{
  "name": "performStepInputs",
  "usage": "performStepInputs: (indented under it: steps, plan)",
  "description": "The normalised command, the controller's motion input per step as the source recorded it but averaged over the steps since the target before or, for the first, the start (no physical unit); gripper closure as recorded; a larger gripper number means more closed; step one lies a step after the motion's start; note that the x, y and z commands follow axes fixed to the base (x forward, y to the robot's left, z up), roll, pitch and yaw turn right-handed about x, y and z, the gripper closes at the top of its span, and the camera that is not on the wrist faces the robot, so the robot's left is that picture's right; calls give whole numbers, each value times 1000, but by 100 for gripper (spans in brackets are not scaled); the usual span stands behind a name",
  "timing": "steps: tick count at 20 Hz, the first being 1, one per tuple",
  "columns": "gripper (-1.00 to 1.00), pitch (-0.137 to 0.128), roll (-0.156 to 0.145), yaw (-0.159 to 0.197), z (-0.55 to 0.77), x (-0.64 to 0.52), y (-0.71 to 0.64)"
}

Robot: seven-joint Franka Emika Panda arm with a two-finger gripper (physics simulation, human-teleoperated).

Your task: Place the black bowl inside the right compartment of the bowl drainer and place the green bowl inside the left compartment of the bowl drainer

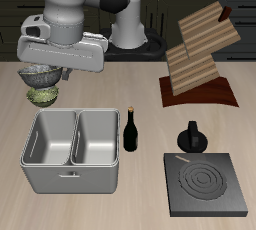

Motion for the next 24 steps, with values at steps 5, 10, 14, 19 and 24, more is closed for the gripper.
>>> performStepInputs:
  steps: [5, 10, 14, 19, 24]
  plan:
    - [100, 12, 41, -8, -124, 165, 156]
    - [100, 21, 31, 10, -208, 109, 69]
    - [100, 19, 23, -10, -235, 51, 30]
    - [100, 27, 12, -3, -229, 18, 72]
    - [100, 25, 6, -9, -241, 8, 28]
